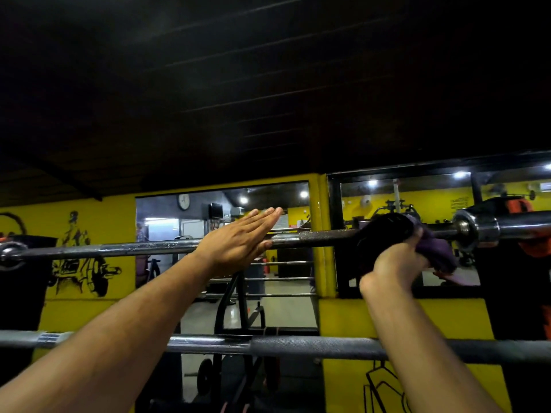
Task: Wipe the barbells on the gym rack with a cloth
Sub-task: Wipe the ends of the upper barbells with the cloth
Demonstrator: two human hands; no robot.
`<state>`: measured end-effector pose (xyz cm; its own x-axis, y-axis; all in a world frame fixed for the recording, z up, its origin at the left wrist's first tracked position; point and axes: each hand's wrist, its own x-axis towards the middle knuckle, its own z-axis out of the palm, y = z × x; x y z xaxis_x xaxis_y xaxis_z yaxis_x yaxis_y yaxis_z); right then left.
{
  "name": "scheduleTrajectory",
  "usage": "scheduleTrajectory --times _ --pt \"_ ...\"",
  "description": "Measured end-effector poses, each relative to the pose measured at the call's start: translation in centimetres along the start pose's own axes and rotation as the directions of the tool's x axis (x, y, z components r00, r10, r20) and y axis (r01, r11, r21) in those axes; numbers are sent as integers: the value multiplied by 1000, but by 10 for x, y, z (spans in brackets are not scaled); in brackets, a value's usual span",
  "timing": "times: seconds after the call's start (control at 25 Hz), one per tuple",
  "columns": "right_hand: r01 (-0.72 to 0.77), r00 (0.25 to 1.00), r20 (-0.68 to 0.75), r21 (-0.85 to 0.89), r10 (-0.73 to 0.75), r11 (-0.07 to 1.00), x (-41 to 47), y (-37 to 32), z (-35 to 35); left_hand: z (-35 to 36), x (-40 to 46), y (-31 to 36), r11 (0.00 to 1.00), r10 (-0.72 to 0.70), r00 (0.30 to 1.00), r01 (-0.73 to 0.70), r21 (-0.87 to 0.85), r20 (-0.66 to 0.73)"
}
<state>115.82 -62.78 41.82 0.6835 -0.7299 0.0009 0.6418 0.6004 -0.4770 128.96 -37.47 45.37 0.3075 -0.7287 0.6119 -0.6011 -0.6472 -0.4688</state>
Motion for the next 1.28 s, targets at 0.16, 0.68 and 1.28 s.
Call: scheduleTrajectory --times 0.16,0.68,1.28 --pt "-18 991 128 -112 32 993 -29 39 16 -4 0 0 1000 24 1000 -24 16 21" --pt "910 235 892 -61 -387 410 -63 20 4 -7 -93 -24 681 -725 685 697 -222 -75" --pt "950 233 837 -86 495 -300 -16 64 122 13 -133 -78 610 -789 611 770 -186 -57"
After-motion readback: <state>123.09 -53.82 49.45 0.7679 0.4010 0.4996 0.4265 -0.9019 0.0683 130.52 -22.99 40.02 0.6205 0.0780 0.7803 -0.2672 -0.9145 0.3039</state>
